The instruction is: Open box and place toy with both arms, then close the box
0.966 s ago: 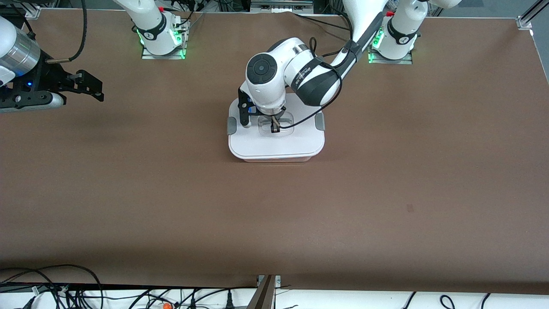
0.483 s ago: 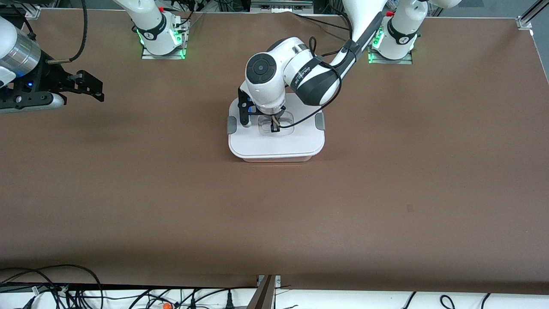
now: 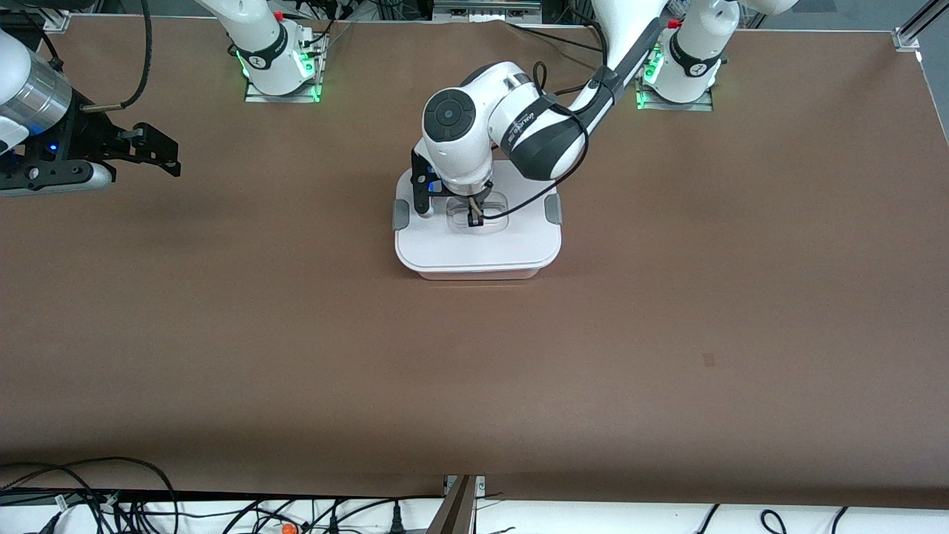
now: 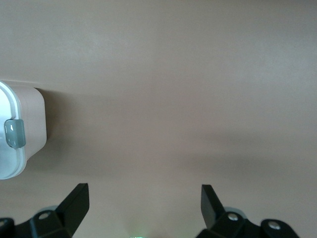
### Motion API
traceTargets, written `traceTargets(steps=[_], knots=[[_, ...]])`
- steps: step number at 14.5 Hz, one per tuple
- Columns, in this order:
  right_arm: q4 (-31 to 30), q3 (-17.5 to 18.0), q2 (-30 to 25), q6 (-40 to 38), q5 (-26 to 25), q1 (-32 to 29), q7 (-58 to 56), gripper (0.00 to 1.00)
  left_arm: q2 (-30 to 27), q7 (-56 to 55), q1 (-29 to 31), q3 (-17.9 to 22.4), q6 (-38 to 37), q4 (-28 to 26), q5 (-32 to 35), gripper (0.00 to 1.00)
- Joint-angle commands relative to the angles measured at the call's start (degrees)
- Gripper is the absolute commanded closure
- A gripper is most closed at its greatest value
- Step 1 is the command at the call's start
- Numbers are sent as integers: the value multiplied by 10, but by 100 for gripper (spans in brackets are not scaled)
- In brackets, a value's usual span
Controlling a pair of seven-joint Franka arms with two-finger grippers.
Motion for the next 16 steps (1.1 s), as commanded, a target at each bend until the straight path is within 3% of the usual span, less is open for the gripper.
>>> traceTargets(steps=[1,8,9,10,13,16], knots=[[16,10,6,-11,3,-11,8,0,-24,0,-3,2,-14,-36,35,100],[16,11,6,-10,3,-11,8,0,-10,-1,0,2,2,-35,36,100],[16,11,6,-10,4,-11,8,0,-11,1,2,2,1,-32,36,74],[16,11,6,-10,4,-11,9,0,-14,2,4,2,-2,-28,32,1],[17,11,6,-8,4,-11,9,0,-25,-1,19,5,-3,-22,24,0],[17,11,6,-8,4,-11,9,0,-25,-2,47,5,-19,26,24,0]])
